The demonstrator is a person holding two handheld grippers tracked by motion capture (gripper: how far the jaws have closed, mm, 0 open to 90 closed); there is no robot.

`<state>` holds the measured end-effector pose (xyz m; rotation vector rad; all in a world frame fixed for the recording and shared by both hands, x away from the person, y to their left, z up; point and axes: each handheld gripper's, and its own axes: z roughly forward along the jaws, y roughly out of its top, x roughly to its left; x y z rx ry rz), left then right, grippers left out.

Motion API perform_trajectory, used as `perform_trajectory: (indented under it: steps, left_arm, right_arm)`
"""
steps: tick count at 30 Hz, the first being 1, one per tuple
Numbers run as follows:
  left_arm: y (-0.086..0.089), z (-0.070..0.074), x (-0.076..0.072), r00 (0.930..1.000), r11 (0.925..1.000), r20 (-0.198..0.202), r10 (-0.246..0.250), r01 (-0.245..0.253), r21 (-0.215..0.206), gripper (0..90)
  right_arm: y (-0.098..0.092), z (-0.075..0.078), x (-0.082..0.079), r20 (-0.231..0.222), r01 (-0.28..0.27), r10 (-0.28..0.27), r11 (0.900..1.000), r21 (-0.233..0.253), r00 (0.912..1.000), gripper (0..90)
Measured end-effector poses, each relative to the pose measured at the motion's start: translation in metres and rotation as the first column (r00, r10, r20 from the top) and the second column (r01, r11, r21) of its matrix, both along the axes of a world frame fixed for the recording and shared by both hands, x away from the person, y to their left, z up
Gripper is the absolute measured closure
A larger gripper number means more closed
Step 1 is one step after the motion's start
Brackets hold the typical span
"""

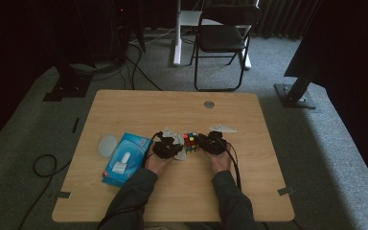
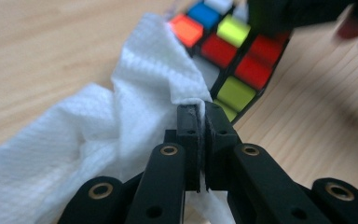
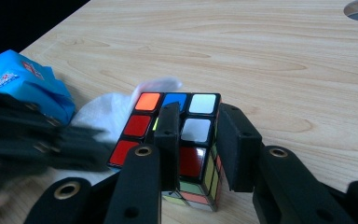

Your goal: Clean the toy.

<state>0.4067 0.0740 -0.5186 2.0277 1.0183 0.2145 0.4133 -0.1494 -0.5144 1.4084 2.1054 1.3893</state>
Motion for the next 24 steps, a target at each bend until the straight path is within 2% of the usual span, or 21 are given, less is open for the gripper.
perform_trajectory:
  steps: [4,7,13,21,24]
  left_arm:
    - [0.003,0.011,-0.005,0.9996,0.9998,0.027,-0.011,0.012,-0.018,87.2]
    - [0.001,0.013,-0.006,0.9992,0.9993,0.029,-0.028,0.028,-0.024,87.3]
    - [-0.008,0.008,-0.008,0.9976,0.9972,0.012,-0.068,0.068,-0.031,87.1]
    - [-0.006,0.006,-0.006,0.9979,0.9976,0.008,-0.065,0.065,-0.022,87.1]
    - [-0.005,-0.001,-0.006,0.9984,0.9984,-0.013,-0.056,0.056,-0.013,87.1]
  right_arm:
    - [0.0,0.0,0.0,0.0,0.002,-0.002,1.0,0.001,1.0,70.6]
    - [0.0,0.0,0.0,-0.001,0.002,-0.002,1.0,0.002,1.0,70.6]
    - [0.0,0.0,0.0,-0.001,0.0,0.0,1.0,0.005,1.0,70.7]
    - [-0.001,-0.001,0.0,-0.002,0.005,-0.005,1.0,0.009,1.0,70.8]
    - [-0.001,-0.001,0.0,-0.002,0.005,-0.005,1.0,0.008,1.0,70.8]
